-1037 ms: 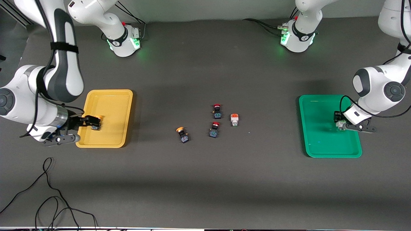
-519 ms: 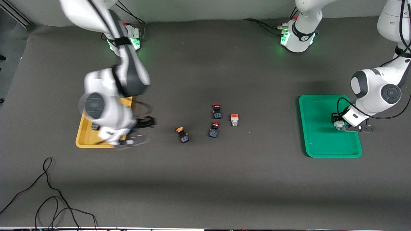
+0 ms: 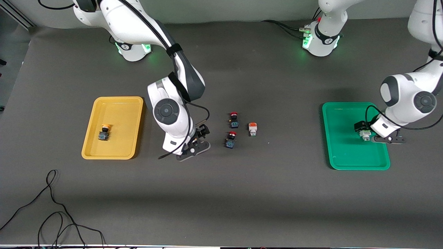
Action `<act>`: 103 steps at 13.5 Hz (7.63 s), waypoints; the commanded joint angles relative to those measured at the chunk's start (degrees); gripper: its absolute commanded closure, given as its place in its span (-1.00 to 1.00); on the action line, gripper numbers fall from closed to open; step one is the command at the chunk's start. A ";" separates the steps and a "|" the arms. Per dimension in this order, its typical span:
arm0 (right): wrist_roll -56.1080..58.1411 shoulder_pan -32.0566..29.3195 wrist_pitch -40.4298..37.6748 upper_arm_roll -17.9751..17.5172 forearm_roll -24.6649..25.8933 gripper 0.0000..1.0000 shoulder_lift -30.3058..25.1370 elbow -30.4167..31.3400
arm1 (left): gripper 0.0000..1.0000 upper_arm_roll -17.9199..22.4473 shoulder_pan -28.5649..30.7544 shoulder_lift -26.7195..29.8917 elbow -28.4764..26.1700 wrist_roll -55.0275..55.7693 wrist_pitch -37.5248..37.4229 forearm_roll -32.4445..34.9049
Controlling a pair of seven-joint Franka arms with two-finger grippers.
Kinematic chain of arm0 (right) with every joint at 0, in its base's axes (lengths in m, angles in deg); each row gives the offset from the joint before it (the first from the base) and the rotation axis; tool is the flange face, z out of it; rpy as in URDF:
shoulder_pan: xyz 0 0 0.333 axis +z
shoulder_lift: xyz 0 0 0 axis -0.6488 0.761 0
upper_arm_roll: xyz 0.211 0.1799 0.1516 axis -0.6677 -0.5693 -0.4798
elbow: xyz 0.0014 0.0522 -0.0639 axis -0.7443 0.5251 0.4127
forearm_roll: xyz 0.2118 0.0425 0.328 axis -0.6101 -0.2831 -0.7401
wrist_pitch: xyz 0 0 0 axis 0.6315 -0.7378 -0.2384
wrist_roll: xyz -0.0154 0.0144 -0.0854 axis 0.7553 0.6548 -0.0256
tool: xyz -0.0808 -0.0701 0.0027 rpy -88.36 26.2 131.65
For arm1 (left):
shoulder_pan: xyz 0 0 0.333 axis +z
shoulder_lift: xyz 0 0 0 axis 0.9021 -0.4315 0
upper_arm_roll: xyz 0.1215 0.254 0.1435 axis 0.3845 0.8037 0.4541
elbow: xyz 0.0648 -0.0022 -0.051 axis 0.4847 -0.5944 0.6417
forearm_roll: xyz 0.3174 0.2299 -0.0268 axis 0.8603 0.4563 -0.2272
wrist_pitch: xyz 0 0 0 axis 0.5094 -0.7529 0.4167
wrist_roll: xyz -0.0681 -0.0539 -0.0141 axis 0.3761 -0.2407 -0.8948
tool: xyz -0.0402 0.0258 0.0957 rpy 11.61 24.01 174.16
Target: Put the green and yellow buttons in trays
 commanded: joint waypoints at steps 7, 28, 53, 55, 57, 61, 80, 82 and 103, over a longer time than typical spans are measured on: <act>-2.25 2.72 21.95 -0.84 -0.63 -0.95 6.82 8.32 | -0.99 -10.88 -1.84 6.64 26.81 1.70 -43.26 -7.83; -4.29 3.34 -17.05 19.96 0.51 0.45 -16.28 7.43 | -0.98 -11.94 -40.07 -13.74 27.81 51.62 -18.88 -6.71; 18.16 3.69 -16.68 36.50 -12.78 -0.99 -8.64 17.67 | -0.98 -10.53 -42.54 -20.43 25.60 57.69 -10.32 -0.11; 15.43 3.61 -23.97 36.78 -10.23 -0.99 -9.17 10.90 | -0.16 -10.45 -42.98 -20.51 25.42 57.34 -10.32 0.24; 13.84 3.78 -29.08 37.30 -6.89 -0.99 -10.57 5.62 | 1.00 -10.45 -42.80 -20.60 25.42 57.07 -10.41 0.24; 13.84 3.69 -35.95 37.30 -1.00 -0.99 -13.91 -0.46 | 1.00 -10.45 -42.98 -20.34 25.51 58.04 -10.76 0.42; 2.94 -49.83 -29.54 -18.51 15.80 -0.99 -38.27 10.17 | 1.00 -10.89 -12.76 -0.03 45.30 14.11 -60.79 0.23; 2.94 -49.83 -28.76 -18.51 16.94 -0.99 -38.18 10.08 | 1.00 -10.97 -9.42 1.10 39.34 10.07 -54.65 1.56; -0.04 -49.83 -29.19 -18.51 16.95 -1.00 -36.42 7.44 | 0.01 -9.48 -2.46 -0.04 -4.99 14.88 2.16 2.79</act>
